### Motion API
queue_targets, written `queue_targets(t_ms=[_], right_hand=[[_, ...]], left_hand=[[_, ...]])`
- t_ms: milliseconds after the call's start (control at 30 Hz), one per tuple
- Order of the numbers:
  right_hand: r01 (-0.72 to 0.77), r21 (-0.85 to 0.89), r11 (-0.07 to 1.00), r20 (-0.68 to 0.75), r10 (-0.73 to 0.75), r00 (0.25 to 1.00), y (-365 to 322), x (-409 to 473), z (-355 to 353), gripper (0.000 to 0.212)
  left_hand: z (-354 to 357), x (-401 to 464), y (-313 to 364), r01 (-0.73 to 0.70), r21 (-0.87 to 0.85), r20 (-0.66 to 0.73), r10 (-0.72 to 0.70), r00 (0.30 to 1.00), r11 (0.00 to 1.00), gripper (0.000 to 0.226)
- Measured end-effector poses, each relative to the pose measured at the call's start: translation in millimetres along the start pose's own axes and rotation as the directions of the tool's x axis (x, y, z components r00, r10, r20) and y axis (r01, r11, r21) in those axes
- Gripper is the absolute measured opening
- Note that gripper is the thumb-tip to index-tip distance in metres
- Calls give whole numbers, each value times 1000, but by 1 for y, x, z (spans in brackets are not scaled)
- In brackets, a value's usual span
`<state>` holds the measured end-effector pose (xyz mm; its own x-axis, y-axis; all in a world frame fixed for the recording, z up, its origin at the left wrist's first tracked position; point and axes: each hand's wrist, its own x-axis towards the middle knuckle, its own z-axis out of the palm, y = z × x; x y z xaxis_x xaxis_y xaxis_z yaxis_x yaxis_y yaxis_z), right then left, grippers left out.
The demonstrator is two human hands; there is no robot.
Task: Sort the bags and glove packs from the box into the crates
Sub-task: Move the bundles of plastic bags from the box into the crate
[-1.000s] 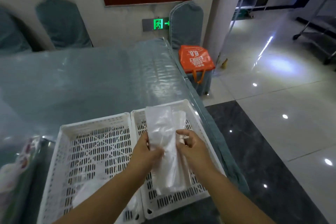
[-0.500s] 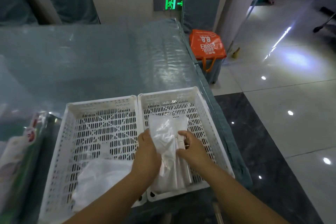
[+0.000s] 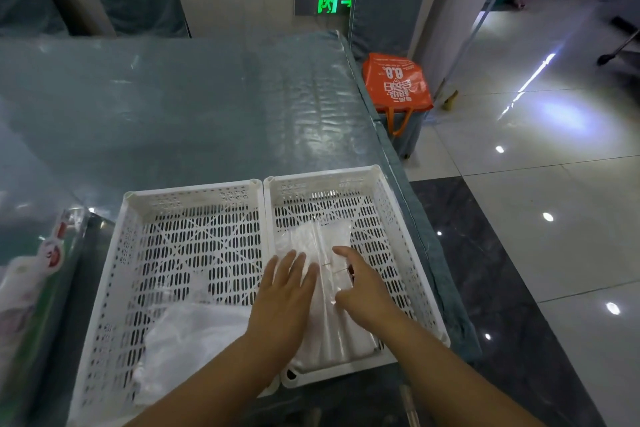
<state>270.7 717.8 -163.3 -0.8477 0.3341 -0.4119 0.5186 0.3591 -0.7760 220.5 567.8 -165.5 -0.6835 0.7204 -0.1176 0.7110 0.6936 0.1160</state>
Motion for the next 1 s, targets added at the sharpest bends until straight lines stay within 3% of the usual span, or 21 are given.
queue_targets(t_ms=[100, 200, 333, 400, 500, 700, 900, 1000], right_hand=[[9, 16, 1000, 16, -9, 1000, -1, 0, 0, 64], [-28, 120, 992, 22, 25, 999, 1, -3, 1, 68], [-71, 239, 968, -35, 81, 996, 9, -6, -2, 71], [-77, 268, 960, -43, 91, 995, 13, -6, -3, 60], [-106, 279, 954, -46, 124, 991, 16, -8, -6, 48], [-114, 246, 963, -20, 122, 992, 18, -8, -11, 52], [-45, 195, 980, -38, 54, 998, 19, -9, -12, 50], [30, 66, 997, -74, -25, 997, 17, -11, -11, 45]], left_hand=[[-11, 2, 7, -235, -109, -117, 222, 968, 966, 72], [-16, 9, 6, -409, -71, -113, 400, 909, 910, 49], [-19, 18, 1, -404, 33, -15, 404, 914, 914, 38], [-21, 24, 3, -437, 34, 25, 436, 900, 899, 38], [-25, 34, 7, -512, 75, 36, 510, 859, 856, 34], [-26, 46, 10, -563, 52, 140, 552, 822, 825, 30], [-25, 44, 5, -590, -21, 39, 591, 806, 807, 11], [-27, 39, 7, -599, -7, -26, 599, 800, 800, 21]])
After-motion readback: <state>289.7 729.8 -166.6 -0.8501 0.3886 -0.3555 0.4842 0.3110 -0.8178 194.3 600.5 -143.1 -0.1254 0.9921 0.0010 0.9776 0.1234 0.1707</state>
